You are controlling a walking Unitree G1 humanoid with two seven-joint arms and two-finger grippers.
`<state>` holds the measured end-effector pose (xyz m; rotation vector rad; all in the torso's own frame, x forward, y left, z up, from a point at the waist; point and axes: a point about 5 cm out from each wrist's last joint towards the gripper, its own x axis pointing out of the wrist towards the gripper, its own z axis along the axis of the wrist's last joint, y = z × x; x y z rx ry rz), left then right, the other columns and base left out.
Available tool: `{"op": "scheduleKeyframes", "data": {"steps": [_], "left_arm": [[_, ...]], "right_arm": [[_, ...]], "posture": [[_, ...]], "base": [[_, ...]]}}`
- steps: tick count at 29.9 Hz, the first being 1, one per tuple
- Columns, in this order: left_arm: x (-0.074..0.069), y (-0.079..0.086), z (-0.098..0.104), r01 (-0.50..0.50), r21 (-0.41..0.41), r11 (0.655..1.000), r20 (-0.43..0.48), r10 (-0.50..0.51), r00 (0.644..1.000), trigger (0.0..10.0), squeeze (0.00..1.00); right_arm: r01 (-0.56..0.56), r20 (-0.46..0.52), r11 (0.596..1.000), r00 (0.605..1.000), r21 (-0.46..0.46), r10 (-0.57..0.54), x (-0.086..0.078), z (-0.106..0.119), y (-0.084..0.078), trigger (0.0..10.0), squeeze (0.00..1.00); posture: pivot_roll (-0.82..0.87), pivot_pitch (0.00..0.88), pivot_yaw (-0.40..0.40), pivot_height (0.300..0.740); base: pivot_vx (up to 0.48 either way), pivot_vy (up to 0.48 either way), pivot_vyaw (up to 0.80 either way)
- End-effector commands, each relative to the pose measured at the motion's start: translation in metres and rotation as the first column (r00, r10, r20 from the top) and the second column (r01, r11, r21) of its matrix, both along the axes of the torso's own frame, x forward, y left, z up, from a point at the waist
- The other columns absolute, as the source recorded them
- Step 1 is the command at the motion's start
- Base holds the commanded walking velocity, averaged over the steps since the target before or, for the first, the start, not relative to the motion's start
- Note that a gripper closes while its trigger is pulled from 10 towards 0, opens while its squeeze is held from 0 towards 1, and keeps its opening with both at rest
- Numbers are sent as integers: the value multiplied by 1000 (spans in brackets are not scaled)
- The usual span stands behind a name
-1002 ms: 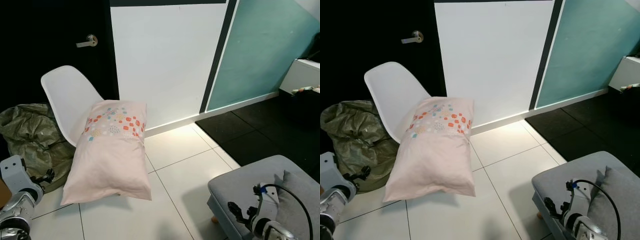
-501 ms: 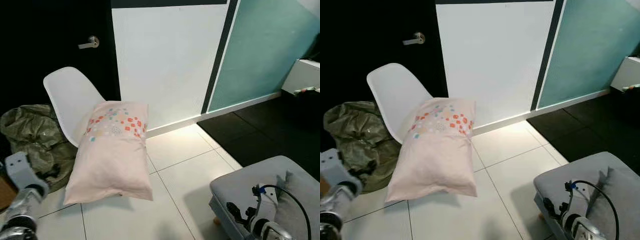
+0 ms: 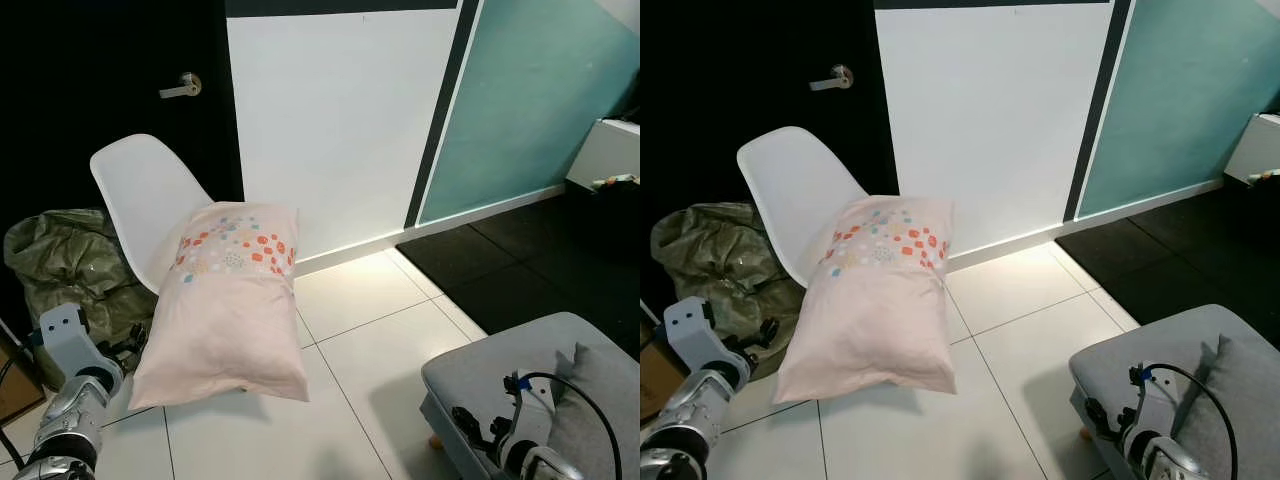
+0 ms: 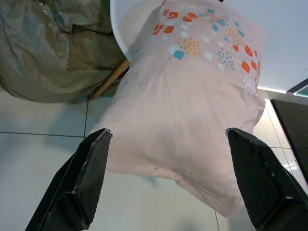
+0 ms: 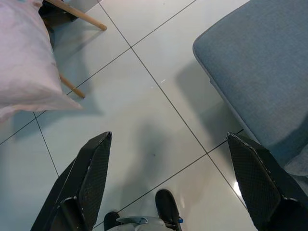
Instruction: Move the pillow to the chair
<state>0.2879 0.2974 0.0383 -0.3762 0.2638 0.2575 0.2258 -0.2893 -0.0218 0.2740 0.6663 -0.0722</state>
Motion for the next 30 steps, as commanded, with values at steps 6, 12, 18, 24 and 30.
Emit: {"op": "scheduleKeyframes", "data": {"steps": [6, 12, 18, 24, 30], "left_arm": [[-1, -12, -6, 17, -20, 1000, 15, -16, 1000, 10000, 0], [-2, -26, -11, 57, -16, 998, 16, -57, 998, 10000, 0], [-7, -43, -18, 109, 7, 994, 25, -109, 994, 10000, 0], [-24, -62, -35, 143, -1, 990, 4, -143, 990, 10000, 0], [-43, -80, -50, 159, -15, 987, -23, -159, 987, 10000, 0]], "right_arm": [[7, 6, 1000, 1000, 15, -7, 1, 0, 1, 10000, 0], [6, 9, 1000, 1000, 15, -6, 2, 0, 2, 10000, 0], [8, 16, 1000, 1000, 17, -9, 3, 1, 3, 10000, 0], [14, 23, 1000, 1000, 26, -15, 5, 1, 5, 10000, 0], [14, 29, 999, 999, 36, -15, 7, 1, 7, 10000, 0]], "posture": [[-180, 0, -42, 740], [-181, 0, -35, 740], [-179, 0, -30, 740], [-172, 0, -25, 740], [-163, 0, -24, 740]], "base": [[0, 0, 0], [0, 0, 0], [0, 0, 0], [0, 0, 0], [0, 0, 0]]}}
